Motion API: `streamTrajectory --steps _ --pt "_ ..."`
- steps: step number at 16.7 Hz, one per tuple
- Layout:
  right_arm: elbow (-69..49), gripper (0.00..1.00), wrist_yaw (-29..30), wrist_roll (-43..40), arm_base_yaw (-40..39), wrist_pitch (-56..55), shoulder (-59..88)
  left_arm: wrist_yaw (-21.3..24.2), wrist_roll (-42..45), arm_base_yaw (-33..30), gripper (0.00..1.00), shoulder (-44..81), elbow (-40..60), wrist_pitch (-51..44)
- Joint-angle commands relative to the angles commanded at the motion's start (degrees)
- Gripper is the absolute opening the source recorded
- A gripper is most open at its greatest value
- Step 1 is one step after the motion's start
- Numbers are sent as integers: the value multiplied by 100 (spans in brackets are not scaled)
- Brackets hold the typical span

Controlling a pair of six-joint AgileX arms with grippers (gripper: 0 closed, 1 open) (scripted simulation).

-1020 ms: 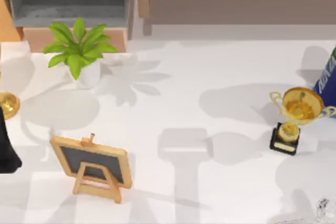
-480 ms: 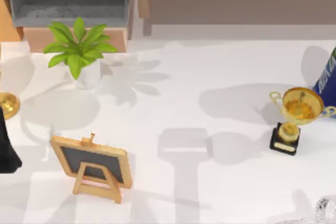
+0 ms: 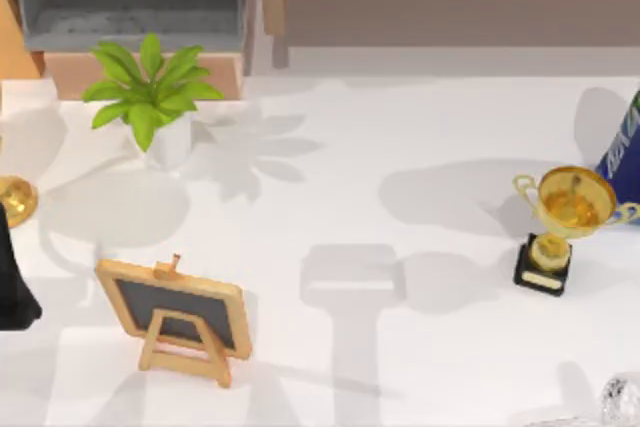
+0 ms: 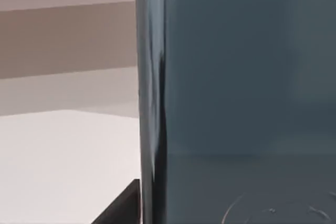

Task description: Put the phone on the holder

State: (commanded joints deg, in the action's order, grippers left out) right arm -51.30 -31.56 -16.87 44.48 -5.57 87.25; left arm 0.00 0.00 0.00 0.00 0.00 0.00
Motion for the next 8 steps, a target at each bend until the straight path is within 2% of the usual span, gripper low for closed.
streamTrajectory --steps 8 --pt "-340 0 339 199 -365 -584 860 0 0 0 100 0 0 0"
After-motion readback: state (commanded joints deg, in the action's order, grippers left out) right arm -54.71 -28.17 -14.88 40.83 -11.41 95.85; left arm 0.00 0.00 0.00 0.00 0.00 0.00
